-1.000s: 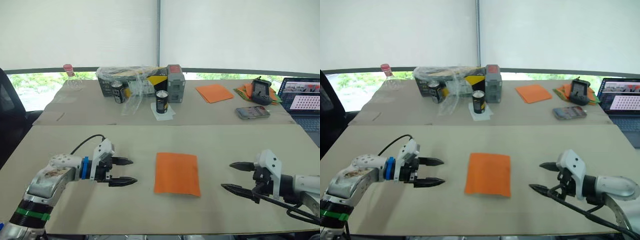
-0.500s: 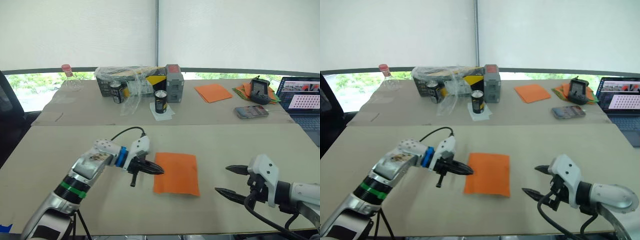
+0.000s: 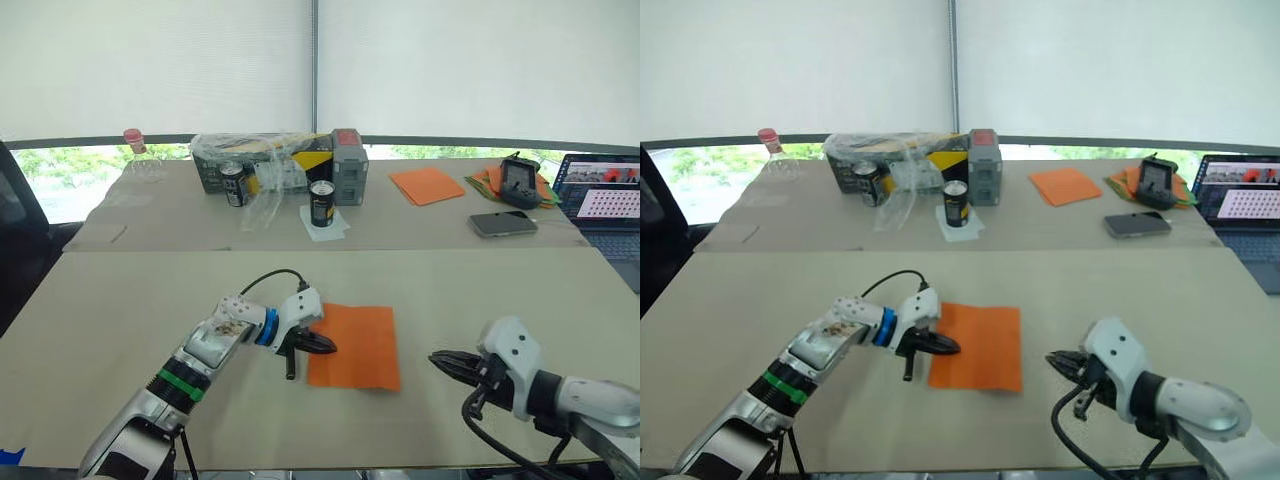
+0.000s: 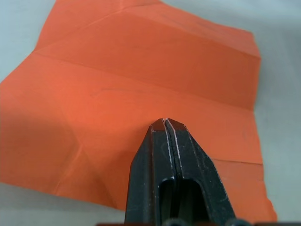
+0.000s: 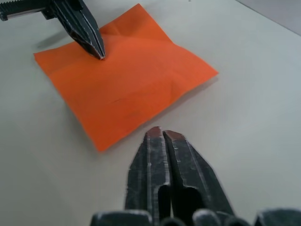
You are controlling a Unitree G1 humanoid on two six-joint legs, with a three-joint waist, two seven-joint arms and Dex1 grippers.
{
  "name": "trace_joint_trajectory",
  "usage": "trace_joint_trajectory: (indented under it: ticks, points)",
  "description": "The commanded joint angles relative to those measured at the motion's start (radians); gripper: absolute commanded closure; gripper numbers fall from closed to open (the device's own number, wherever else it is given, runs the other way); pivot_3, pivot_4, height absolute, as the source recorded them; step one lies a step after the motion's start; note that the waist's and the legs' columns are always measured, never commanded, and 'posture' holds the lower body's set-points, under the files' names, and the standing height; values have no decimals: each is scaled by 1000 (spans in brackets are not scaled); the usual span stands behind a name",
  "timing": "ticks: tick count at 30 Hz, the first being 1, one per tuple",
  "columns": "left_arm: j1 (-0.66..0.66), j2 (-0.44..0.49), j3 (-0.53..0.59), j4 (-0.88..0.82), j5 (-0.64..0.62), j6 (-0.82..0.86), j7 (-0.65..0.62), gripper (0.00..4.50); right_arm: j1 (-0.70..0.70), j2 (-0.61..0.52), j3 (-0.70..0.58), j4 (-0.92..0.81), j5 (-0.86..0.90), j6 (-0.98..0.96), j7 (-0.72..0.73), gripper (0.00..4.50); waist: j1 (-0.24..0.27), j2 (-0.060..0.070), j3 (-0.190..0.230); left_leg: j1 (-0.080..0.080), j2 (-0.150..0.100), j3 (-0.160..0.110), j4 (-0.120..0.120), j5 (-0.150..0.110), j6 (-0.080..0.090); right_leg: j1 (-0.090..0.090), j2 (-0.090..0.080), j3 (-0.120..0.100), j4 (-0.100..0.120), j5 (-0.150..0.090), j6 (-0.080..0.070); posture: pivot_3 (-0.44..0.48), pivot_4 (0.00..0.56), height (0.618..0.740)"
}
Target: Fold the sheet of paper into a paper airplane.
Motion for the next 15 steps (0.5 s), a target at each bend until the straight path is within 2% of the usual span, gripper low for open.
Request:
trace_joint_trajectory:
  ticks: [1,5,11,15]
  points:
    - [28,-1,-7,-20,31,37,45,4500,-32,-4,19,35,-44,-22,-14,4433,3,0,0,0,0,0,0,0,0,0,0,0,0,0,0,0,150,740]
    - [69,13,-8,-73,40,134,93,4500,-133,26,138,215,-180,-116,-49,4433,0,-1,-1,3,0,0,1,0,0,2,0,1,0,0,1,0,150,740]
    - [91,26,-13,-93,48,161,122,4500,-322,98,310,421,-319,-232,-46,4433,-5,0,-1,5,1,2,0,0,0,2,2,5,1,1,1,0,150,740]
    - [100,26,-10,-111,42,177,136,4500,-411,117,393,515,-346,-284,35,4433,-3,0,-1,5,2,2,0,0,0,2,3,6,1,1,0,0,150,740]
